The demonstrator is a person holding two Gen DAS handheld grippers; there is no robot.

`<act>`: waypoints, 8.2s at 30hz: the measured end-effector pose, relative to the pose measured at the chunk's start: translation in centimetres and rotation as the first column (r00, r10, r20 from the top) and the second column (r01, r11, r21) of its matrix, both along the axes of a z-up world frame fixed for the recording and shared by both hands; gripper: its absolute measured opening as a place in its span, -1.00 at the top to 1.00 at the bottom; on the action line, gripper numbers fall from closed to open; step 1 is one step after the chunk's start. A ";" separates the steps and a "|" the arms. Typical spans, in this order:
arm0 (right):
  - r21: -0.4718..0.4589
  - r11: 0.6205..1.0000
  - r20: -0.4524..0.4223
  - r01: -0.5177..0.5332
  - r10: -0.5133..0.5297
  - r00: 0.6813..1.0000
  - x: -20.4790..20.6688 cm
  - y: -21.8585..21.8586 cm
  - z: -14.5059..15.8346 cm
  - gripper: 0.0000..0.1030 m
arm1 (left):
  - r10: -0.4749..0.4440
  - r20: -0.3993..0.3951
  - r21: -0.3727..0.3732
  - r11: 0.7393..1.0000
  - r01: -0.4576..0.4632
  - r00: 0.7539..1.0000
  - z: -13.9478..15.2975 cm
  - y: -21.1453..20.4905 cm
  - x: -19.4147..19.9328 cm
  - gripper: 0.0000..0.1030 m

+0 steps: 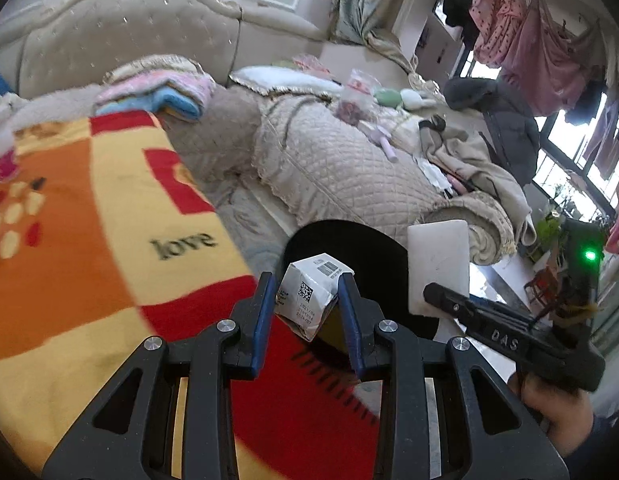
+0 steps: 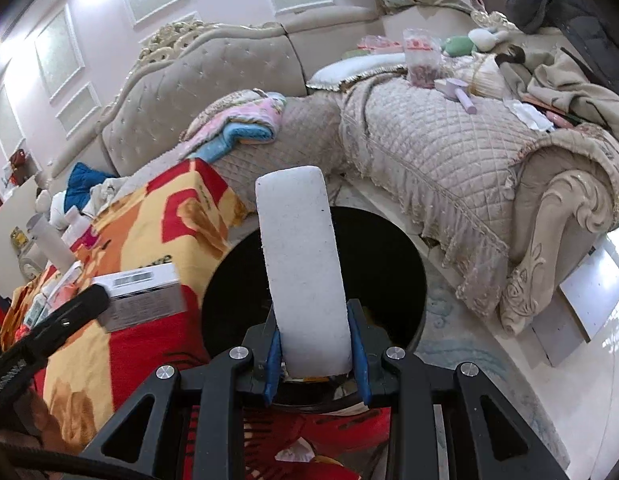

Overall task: Collect trash
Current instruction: 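Carry the box and eraser sponge over the black bin, then open both grippers to drop the box and eraser sponge into the bin, then grasp the white Pepsi-logo medicine box with the left gripper while the right grasps the pink bag, then carry the Pepsi-logo box and pink bag over the black bin, then open both grippers to drop the box and pink bag into the bin, then grasp the dark green pouch with the left gripper while the right grasps the white wrapper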

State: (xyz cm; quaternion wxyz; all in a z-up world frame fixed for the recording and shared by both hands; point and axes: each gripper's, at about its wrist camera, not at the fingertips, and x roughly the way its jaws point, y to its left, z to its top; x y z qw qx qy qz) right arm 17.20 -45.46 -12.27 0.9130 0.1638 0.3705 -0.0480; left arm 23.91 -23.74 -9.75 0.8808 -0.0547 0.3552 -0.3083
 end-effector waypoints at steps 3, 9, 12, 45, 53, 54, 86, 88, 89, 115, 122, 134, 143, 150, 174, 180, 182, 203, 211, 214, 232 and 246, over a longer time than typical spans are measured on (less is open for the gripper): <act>0.012 1.000 -0.024 0.012 -0.012 1.000 0.4 -0.5 -0.6 0.45 | -0.003 -0.030 -0.019 1.000 0.002 1.000 -0.8 -1.2 1.1 0.43; 0.042 0.999 -0.049 -0.001 0.003 0.999 1.2 -0.6 -1.3 0.45 | -0.041 -0.049 -0.018 0.999 0.040 0.998 -1.7 -3.5 2.2 0.42; 0.039 0.999 -0.055 0.008 -0.006 0.998 1.7 -0.6 -1.4 0.34 | -0.033 -0.076 0.003 0.999 0.034 0.997 -2.4 -3.7 2.5 0.40; -0.059 0.983 0.111 -0.175 0.181 0.977 2.7 10.9 2.2 0.24 | 0.385 0.103 0.091 0.915 -0.394 0.917 1.5 26.2 -4.2 -0.12; -0.126 0.948 0.082 -0.292 0.303 0.949 3.8 15.8 1.4 0.19 | 0.591 0.114 0.153 0.784 -0.602 0.799 -0.7 39.7 -2.4 -0.14; -0.126 0.947 0.079 -0.297 0.308 0.948 3.9 16.1 1.3 0.19 | 0.597 0.098 0.159 0.780 -0.605 0.796 -1.2 40.6 -1.9 -0.14; -0.014 0.852 0.112 -0.523 0.521 0.846 6.6 25.8 0.4 0.02 | 0.446 0.028 0.084 0.891 -0.447 0.894 -3.1 37.1 -8.1 0.14; -0.025 0.817 0.112 -0.576 0.575 0.810 7.1 28.5 0.4 -0.15 | 0.425 0.036 0.109 0.898 -0.427 0.904 -3.7 36.4 -8.5 0.14; -0.042 0.805 0.105 -0.591 0.592 0.799 7.3 29.7 0.4 -0.22 | 0.416 0.036 0.098 0.904 -0.417 0.909 -3.7 36.3 -8.7 0.14; 0.013 0.794 0.009 -0.608 0.608 0.794 17.3 41.0 -1.4 0.14 | 0.421 -0.062 0.045 0.907 -0.419 0.905 -5.3 36.7 -8.7 0.14; -0.027 0.763 0.042 -0.646 0.647 0.761 11.6 35.1 0.7 0.16 | 0.434 -0.058 0.054 0.901 -0.431 0.899 -5.3 36.7 -8.7 0.14; -0.158 0.844 0.073 -0.512 0.527 0.847 2.9 23.1 1.4 0.16 | 0.474 0.014 0.047 0.879 -0.475 0.880 -3.3 34.0 -11.5 0.14; -0.138 0.877 0.110 -0.460 0.475 0.873 1.1 17.6 2.5 0.17 | 0.429 0.062 0.077 0.898 -0.433 0.901 -1.1 27.3 -10.7 0.14; -0.119 0.911 0.129 -0.394 0.408 0.904 0.2 14.3 2.9 0.17 | 0.336 0.076 0.080 0.936 -0.342 0.939 -0.1 20.9 -9.8 0.14; -0.012 1.000 0.089 -0.024 0.025 0.996 -1.9 0.7 1.7 0.17 | 0.062 0.097 0.100 0.992 -0.071 0.993 0.9 3.5 -5.4 0.14; -0.026 1.000 0.074 -0.007 0.009 0.997 -0.6 1.2 1.5 0.17 | 0.001 0.071 0.123 0.992 -0.010 0.997 0.5 0.4 -3.4 0.14; -0.029 1.000 0.063 -0.001 0.003 0.998 -0.1 1.1 1.3 0.17 | -0.030 0.071 0.137 0.990 0.020 0.997 0.4 -0.9 -3.0 0.14; -0.027 0.988 0.017 0.153 -0.153 0.988 0.5 -1.7 0.3 0.11 | -0.066 0.018 0.170 0.984 0.062 0.998 -1.5 -5.0 0.4 0.11; -0.049 0.985 0.060 0.166 -0.163 0.985 0.3 -0.9 1.3 0.11 | 0.033 -0.018 0.113 0.993 -0.031 0.999 -1.3 -0.1 0.0 0.11; -0.065 0.986 0.083 0.155 -0.150 0.985 0.2 0.1 1.8 0.10 | 0.059 -0.015 0.106 0.993 -0.057 0.998 -0.8 2.1 -0.7 0.11; -0.134 0.977 0.164 -0.168 0.189 0.968 1.8 13.1 3.1 0.02 | 0.451 0.105 0.213 0.860 -0.463 0.886 -0.1 34.9 -4.1 -0.15; -0.150 0.958 0.112 -0.246 0.263 0.958 3.8 16.9 1.7 0.01 | 0.303 -0.007 0.380 0.882 -0.278 0.953 -5.0 40.1 2.2 -0.15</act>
